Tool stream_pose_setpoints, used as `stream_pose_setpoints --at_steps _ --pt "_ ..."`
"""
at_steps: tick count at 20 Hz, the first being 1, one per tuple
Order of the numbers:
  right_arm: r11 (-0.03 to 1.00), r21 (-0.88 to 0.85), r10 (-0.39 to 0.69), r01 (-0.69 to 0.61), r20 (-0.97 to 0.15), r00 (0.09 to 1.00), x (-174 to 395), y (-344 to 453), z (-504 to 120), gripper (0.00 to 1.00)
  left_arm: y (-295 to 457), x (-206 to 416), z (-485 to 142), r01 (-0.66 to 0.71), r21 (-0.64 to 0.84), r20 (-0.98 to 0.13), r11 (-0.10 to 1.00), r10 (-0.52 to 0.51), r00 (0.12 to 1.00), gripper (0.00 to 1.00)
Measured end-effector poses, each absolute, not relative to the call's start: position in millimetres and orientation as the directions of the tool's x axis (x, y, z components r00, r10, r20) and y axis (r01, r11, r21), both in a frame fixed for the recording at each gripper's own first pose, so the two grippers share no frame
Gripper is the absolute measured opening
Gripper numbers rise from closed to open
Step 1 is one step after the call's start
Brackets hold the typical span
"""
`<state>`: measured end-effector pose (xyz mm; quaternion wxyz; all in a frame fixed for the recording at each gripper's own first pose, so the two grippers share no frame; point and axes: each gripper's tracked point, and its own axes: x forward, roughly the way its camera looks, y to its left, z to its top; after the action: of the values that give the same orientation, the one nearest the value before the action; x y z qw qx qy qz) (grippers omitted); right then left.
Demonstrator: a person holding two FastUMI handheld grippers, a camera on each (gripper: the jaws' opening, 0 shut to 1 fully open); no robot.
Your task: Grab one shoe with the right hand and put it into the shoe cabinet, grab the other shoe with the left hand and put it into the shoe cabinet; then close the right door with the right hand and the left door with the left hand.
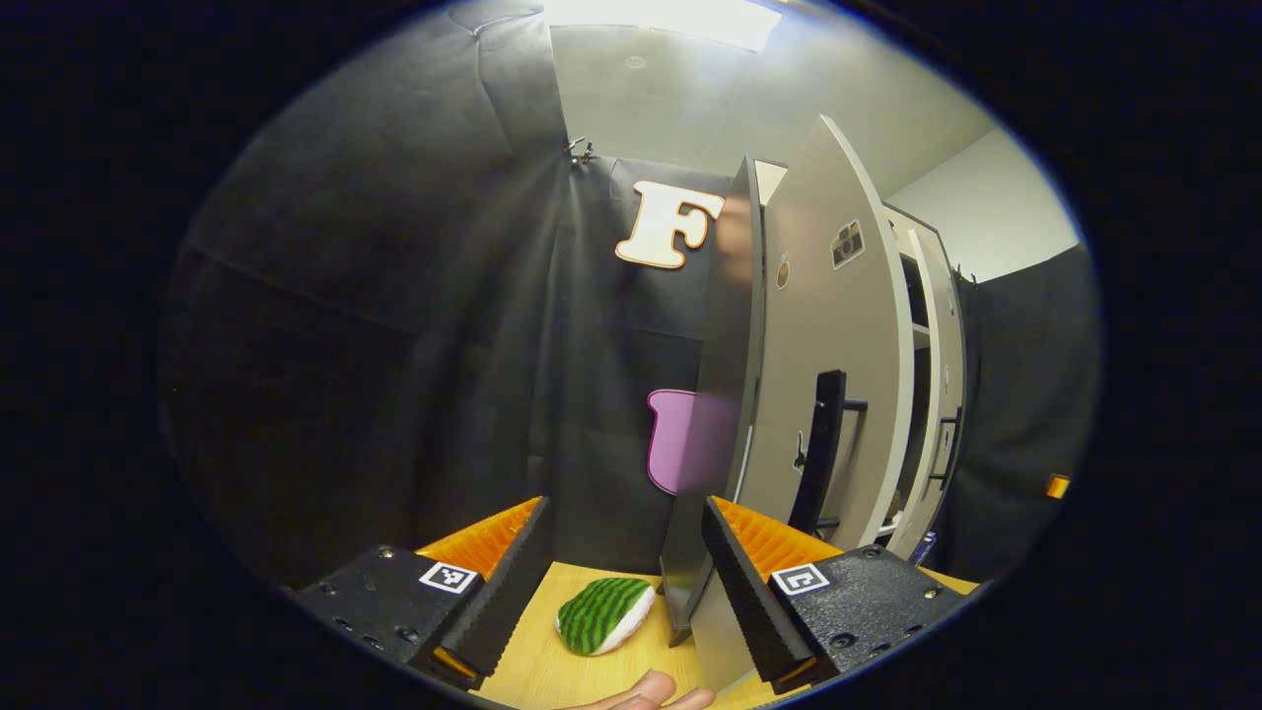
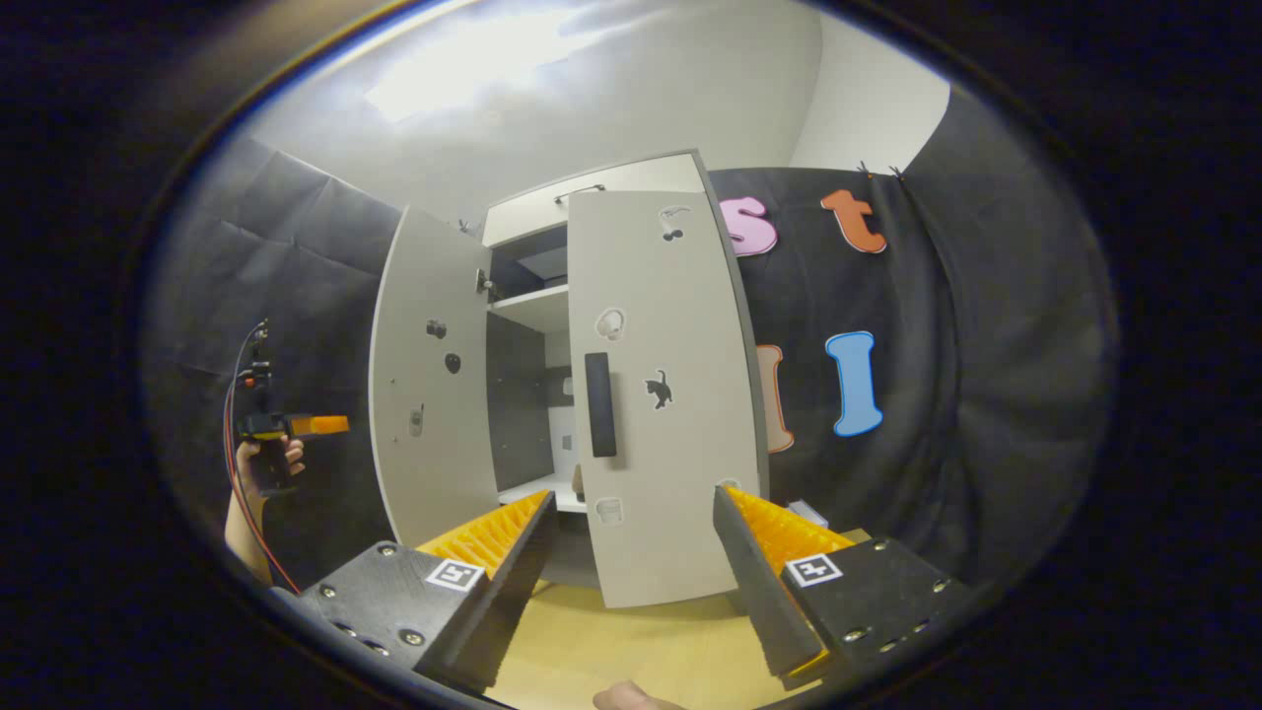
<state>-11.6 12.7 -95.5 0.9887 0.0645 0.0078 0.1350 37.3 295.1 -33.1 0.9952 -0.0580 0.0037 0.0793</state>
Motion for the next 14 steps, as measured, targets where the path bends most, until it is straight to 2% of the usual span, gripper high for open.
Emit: stream_pose_setpoints --at_steps 4,5,6,7,8,11,13,14 --pt "0.96 0.099 0.264 -0.262 -0.013 0.964 -38 28 -94 0.96 288 64 -33 -0.178 -0.047 -0.059 0.983 0.175 0.983 0.93" --pt "0.964 0.084 0.254 -0.251 -0.024 0.967 -44 31 -96 0.93 279 72 -37 -0.164 -0.057 -0.077 0.985 0.16 0.984 0.93" --pt "0.966 0.066 0.254 -0.251 -0.03 0.967 -51 35 -100 0.93 267 78 -41 -0.137 -0.069 -0.096 0.988 0.13 0.987 0.88" --pt "0.963 0.048 0.267 -0.266 -0.033 0.963 -57 42 -101 0.95 252 85 -46 -0.105 -0.096 -0.104 0.99 0.095 0.99 0.89" --pt "0.958 0.033 0.286 -0.284 -0.034 0.958 -64 50 -104 0.93 244 87 -51 -0.096 -0.108 -0.138 0.99 0.081 0.987 0.89" --pt "0.947 0.015 0.32 -0.32 -0.016 0.947 -84 55 -102 0.94 234 88 -46 -0.086 -0.117 -0.118 0.989 0.072 0.99 0.84" --pt "0.948 0.014 0.317 -0.317 0.006 0.948 -85 55 -98 0.94 228 88 -46 -0.083 -0.116 -0.109 0.99 0.07 0.992 0.88" --pt "0.951 0.016 0.31 -0.31 0.014 0.951 -85 54 -96 0.95 225 90 -46 -0.083 -0.128 -0.108 0.988 0.07 0.992 0.82"
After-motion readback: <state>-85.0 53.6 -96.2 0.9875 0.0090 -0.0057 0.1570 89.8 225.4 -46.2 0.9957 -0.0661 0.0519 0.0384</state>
